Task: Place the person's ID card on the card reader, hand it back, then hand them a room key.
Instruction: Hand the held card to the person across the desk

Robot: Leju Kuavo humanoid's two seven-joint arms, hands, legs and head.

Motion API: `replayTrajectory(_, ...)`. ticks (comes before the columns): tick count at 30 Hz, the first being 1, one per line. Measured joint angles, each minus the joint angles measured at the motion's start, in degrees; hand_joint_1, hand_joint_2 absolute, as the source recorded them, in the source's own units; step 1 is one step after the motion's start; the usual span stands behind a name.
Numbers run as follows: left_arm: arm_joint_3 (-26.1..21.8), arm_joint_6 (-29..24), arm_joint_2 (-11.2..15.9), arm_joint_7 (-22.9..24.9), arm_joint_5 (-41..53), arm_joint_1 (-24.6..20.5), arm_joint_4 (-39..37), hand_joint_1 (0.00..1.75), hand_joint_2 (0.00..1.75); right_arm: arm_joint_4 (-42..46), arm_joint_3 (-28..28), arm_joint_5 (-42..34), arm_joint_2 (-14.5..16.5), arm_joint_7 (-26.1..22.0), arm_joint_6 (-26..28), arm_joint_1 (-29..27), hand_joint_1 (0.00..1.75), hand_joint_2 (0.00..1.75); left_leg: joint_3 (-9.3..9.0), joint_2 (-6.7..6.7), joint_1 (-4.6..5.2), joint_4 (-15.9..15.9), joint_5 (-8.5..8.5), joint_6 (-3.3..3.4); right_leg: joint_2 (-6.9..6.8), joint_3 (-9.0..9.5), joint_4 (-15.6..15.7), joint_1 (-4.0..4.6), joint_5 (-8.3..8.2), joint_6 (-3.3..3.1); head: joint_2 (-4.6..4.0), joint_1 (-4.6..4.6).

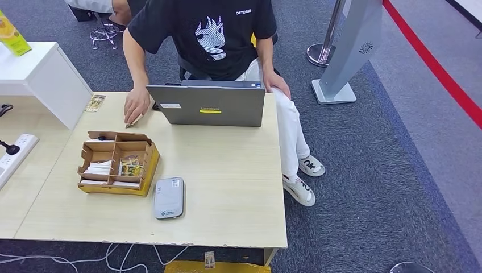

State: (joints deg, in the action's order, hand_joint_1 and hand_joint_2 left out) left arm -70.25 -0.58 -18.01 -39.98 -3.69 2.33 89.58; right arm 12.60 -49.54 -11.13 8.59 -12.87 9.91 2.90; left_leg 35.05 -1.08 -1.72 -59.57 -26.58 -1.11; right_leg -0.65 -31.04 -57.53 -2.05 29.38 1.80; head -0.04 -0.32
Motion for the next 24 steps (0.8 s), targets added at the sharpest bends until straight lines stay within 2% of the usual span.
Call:
replayTrajectory(1,-1.4,1.2,0.1,0.0,-0.3,-0.9,-2.0,1.75,1.75,0.0,0.3,0.9,0.0,0.6,0.8,0.0,1.49,1.75,-0.01,0.02,0.01,0.0,0.0,0.0,-0.02,0.03,0.0,0.0,0.0,0.0,0.0,0.05)
replayTrajectory(2,-2.8,2.1,0.3,0.0,-0.9,-1.7,-4.5,1.75,1.75,-0.1,0.8,2.0,-0.1,1.4,1.6,0.0,1.75,1.75,-0.02,0.04,0.01,0.0,0.0,0.0,-0.04,0.07,0.0,0.0,0.0,0.0,0.0,0.09)
replayTrajectory(5,-6.4,4.6,2.6,1.0,-4.3,-3.6,-15.2,1.75,1.75,-0.4,3.2,7.3,-0.3,5.8,5.3,0.0,1.75,1.75,-0.06,0.03,0.02,0.0,0.0,0.0,0.0,0.16,0.0,-0.01,-0.01,0.0,0.0,0.16)
replayTrajectory(9,-10.8,10.5,8.4,9.4,-13.2,-5.1,-39.0,1.75,1.75,-0.8,9.3,17.2,-0.8,15.3,8.0,-0.1,1.75,1.75,-0.12,0.02,0.01,0.0,0.0,0.0,0.02,0.15,0.0,-0.01,0.01,-0.01,0.0,0.01)
replayTrajectory(11,-11.8,8.4,9.7,11.8,-13.5,-5.3,-48.6,1.75,1.75,-0.9,12.2,20.1,-1.0,17.1,6.6,-0.2,1.75,1.75,-0.11,0.03,0.01,0.0,-0.01,0.0,0.01,0.1,0.0,-0.01,0.02,0.0,0.0,0.01)
replayTrajectory(12,-11.9,5.6,9.8,13.5,-12.5,-5.4,-52.6,1.66,1.75,-0.9,13.5,21.6,-1.1,17.5,5.3,-0.2,1.75,1.75,-0.1,0.03,0.02,0.0,-0.01,0.01,0.0,0.09,0.0,-0.02,0.02,0.01,0.0,0.05)
replayTrajectory(15,-10.3,-8.8,9.4,22.3,-3.6,-5.9,-61.4,0.35,1.75,-1.1,17.9,26.1,-1.1,18.3,0.5,-0.3,0.5,1.75,-0.09,0.03,0.04,-0.1,-0.03,0.03,0.01,0.08,0.1,-0.05,0.0,0.03,0.0,0.14)
replayTrajectory(16,-8.7,-13.3,9.1,25.2,0.6,-6.0,-63.7,0.0,1.75,-1.2,19.3,27.0,-1.0,18.7,-0.7,-0.3,0.09,1.75,-0.09,0.02,0.04,-0.1,-0.03,0.04,0.01,0.08,0.1,-0.05,-0.02,0.06,0.0,0.13)
replayTrajectory(17,-6.9,-16.1,8.9,27.4,4.3,-6.0,-65.6,0.0,1.75,-1.3,20.4,27.4,-0.9,19.1,-1.4,-0.4,0.09,1.75,-0.08,0.02,0.04,-0.1,-0.04,0.05,0.01,0.09,0.1,-0.06,-0.03,0.08,0.0,0.14)
replayTrajectory(19,-2.8,-17.8,8.5,30.8,10.7,-5.9,-68.7,0.0,1.75,-1.5,22.0,27.8,-0.8,19.7,-2.3,-0.5,0.09,1.75,-0.08,0.03,0.03,-0.1,-0.04,0.07,0.0,0.1,0.1,-0.04,-0.05,0.1,0.0,0.14)
replayTrajectory(24,7.4,-12.9,9.4,36.4,22.3,-5.5,-72.5,0.0,1.75,-1.5,23.9,28.3,-0.7,20.1,-3.0,-0.7,0.04,1.75,-0.12,0.0,-0.03,-0.1,-0.04,0.05,0.05,0.11,0.0,0.02,-0.05,0.09,0.0,0.11)
